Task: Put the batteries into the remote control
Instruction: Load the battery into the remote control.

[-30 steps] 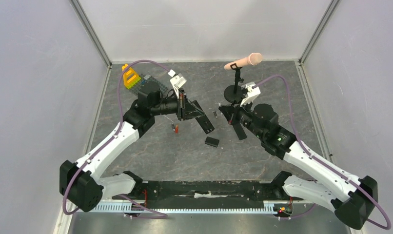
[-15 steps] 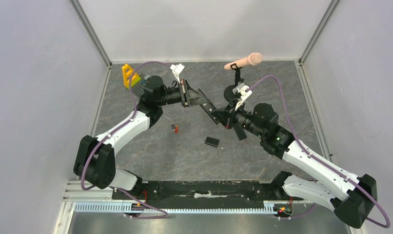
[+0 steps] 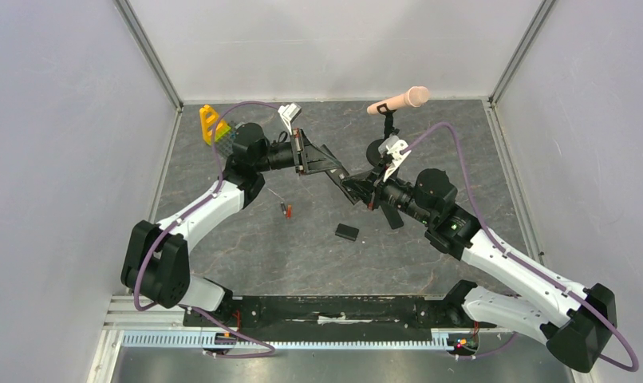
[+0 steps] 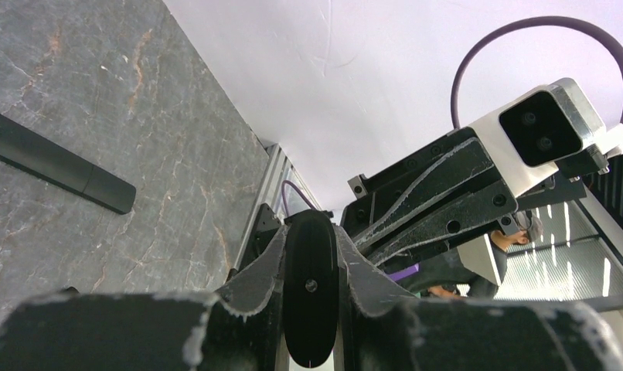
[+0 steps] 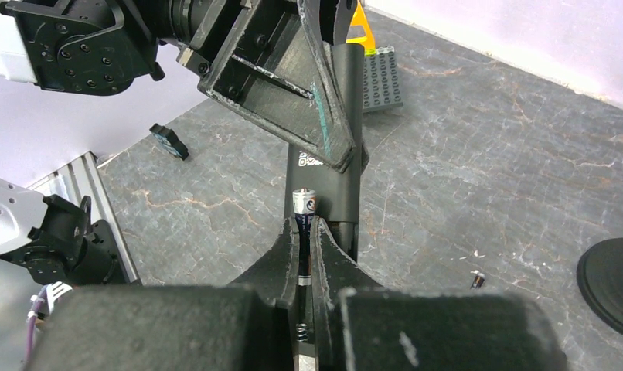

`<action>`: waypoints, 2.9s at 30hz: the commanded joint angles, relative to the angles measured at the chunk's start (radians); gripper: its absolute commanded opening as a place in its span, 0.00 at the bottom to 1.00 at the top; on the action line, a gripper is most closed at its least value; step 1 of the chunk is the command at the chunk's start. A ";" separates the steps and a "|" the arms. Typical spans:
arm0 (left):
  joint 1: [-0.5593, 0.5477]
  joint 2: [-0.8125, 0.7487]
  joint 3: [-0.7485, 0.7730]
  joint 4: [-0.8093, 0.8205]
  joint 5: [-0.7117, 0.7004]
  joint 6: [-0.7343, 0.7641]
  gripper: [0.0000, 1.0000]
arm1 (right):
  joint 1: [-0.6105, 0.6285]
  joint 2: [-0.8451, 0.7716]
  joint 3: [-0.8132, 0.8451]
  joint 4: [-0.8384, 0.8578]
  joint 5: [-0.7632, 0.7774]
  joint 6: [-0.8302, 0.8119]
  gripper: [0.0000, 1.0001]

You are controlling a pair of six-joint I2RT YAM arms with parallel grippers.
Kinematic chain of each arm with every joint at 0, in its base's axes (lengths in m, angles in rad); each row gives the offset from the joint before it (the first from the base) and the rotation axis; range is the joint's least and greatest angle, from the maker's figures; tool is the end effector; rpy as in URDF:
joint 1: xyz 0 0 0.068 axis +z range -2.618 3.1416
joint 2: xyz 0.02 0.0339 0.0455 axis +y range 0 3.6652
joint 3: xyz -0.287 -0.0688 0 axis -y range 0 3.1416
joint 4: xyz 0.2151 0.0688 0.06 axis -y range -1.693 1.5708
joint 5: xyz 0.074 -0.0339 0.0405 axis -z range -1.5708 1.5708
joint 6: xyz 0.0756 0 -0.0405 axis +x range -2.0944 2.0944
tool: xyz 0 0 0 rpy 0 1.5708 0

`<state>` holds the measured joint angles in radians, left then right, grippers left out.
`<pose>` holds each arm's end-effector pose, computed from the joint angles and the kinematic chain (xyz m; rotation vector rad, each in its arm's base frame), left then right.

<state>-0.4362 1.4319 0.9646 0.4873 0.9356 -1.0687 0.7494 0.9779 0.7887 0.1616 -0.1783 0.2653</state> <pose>0.2627 -0.1896 0.3568 0.3043 1.8898 -1.8138 0.1596 0.1668 0.3659 -0.5418 1.5880 0.9207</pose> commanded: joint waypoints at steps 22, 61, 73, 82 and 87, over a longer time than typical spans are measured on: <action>0.000 -0.013 0.022 0.030 -0.030 -0.067 0.02 | -0.002 0.006 -0.021 -0.031 -0.010 -0.027 0.00; 0.028 0.004 0.011 0.034 -0.029 -0.110 0.02 | -0.002 0.036 0.028 -0.132 -0.008 -0.061 0.20; 0.029 0.006 0.005 -0.006 -0.032 -0.067 0.02 | -0.002 0.017 0.118 -0.146 0.034 0.008 0.51; 0.030 -0.006 0.002 -0.024 -0.060 -0.048 0.02 | -0.004 -0.020 0.173 -0.227 0.253 0.254 0.90; 0.030 -0.030 -0.008 -0.026 -0.096 -0.046 0.02 | -0.006 -0.018 0.155 -0.279 0.301 0.535 0.98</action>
<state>-0.4072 1.4452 0.9615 0.4480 0.8639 -1.1187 0.7479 0.9661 0.9218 -0.0624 0.0368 0.5465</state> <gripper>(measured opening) 0.243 0.974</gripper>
